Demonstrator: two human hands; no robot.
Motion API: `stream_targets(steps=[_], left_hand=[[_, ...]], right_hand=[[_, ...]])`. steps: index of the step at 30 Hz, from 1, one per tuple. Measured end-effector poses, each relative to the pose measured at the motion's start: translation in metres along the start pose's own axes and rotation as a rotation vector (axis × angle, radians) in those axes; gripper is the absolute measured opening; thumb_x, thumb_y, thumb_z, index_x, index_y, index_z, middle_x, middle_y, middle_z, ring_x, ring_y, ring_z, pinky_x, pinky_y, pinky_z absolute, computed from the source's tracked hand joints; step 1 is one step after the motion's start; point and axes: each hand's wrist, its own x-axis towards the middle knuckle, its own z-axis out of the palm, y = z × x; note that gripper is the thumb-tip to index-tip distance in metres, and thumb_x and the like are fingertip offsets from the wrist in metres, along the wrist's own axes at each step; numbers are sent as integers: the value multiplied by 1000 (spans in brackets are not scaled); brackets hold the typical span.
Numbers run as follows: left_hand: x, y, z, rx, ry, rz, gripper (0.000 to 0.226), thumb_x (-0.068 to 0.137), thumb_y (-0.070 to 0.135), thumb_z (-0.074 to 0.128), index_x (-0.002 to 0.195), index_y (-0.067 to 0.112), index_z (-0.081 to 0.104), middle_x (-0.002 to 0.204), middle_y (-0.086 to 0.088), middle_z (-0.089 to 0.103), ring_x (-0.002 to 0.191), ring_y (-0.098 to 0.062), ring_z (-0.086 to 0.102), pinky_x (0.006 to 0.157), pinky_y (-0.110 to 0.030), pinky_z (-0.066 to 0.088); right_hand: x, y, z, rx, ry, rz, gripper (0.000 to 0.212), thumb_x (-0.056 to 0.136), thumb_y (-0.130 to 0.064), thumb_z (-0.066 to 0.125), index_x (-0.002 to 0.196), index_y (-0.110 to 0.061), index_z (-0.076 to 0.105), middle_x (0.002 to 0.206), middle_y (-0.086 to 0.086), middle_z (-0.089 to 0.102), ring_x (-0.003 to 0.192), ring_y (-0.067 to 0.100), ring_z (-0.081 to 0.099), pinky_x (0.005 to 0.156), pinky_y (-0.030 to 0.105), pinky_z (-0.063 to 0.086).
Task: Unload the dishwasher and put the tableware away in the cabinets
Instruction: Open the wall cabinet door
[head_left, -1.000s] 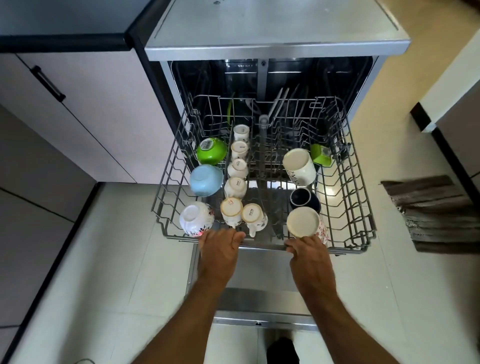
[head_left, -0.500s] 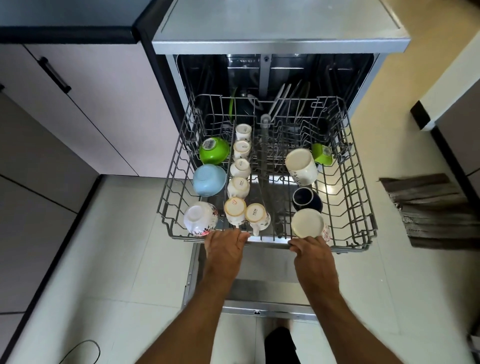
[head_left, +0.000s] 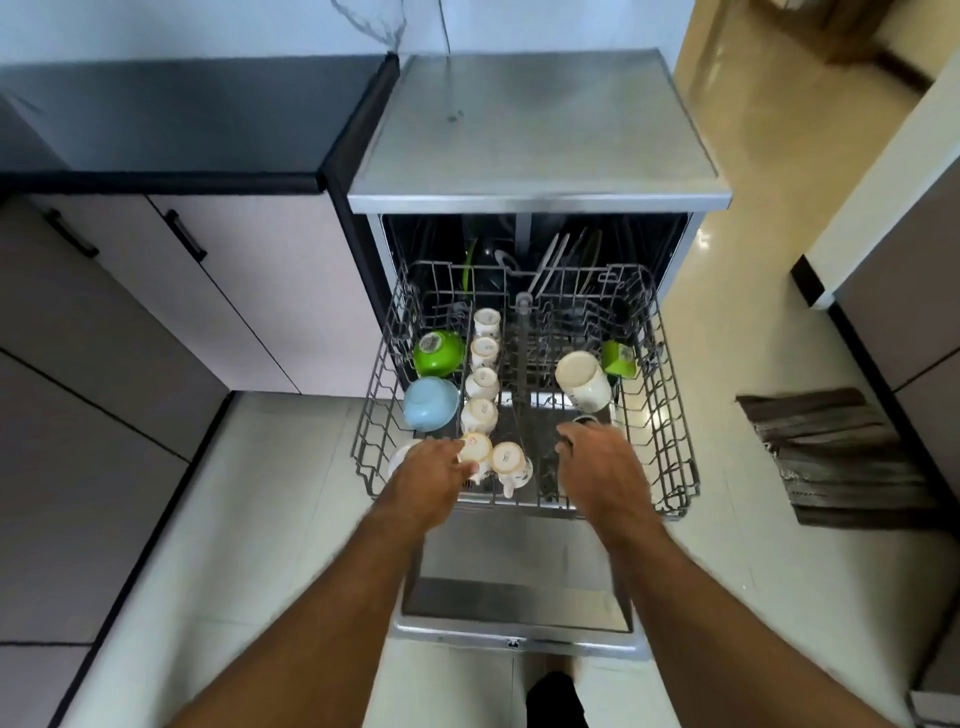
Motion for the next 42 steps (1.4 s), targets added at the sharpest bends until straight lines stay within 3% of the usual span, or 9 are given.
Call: stream_targets(steps=[5,10,17,22,26,31,42], left_hand=[[-37,31,-97,102,121,60,66,98,54,37,153,19,29,160,-4,28,149,-21,17,121,-41,18],[-63,57,-211,172,319,116,67,101,50,32,157,19,13,164,-2,11,152,-18,2,121,-33,5],[-85,84,-352,214,653,209,77,92,61,24,157,20,13,164,3,7,151,-10,-4,120,-24,-4],[-103,98,-437,334,856,223,76,96,61,19,157,17,11,164,1,5,145,-3,-10,113,-14,-14],[-121,103,-490,437,968,158,69,98,55,17,157,23,2,164,4,-4,148,-7,-12,114,-18,-14],[-143,81,-533,517,1079,77,67,100,59,13,157,27,-5,162,7,-10,149,-10,-15,123,-32,-2],[-166,23,-678,671,1303,12,68,103,47,31,158,21,0,164,1,-2,151,-16,-8,123,-31,-2]], right_hand=[[19,-47,-89,-79,100,-129,30,96,-17,51,123,-14,65,113,5,69,104,24,59,93,39,48],[44,-104,-178,-43,187,-220,33,95,-18,51,125,-12,64,119,7,66,116,27,55,98,40,47],[88,-182,-278,-78,297,-351,39,97,-23,53,135,-15,58,134,7,59,128,26,46,104,36,39],[130,-240,-343,-71,395,-486,40,93,-19,54,132,-14,60,131,6,60,123,26,50,102,31,39],[155,-289,-392,-23,484,-571,37,93,-17,54,129,-14,62,133,5,58,122,26,51,101,32,40],[178,-341,-424,25,530,-644,38,93,-18,56,131,-15,62,145,6,50,127,28,50,105,33,39],[210,-490,-459,9,628,-768,44,95,-20,57,138,-16,54,152,5,39,133,27,44,105,35,39]])
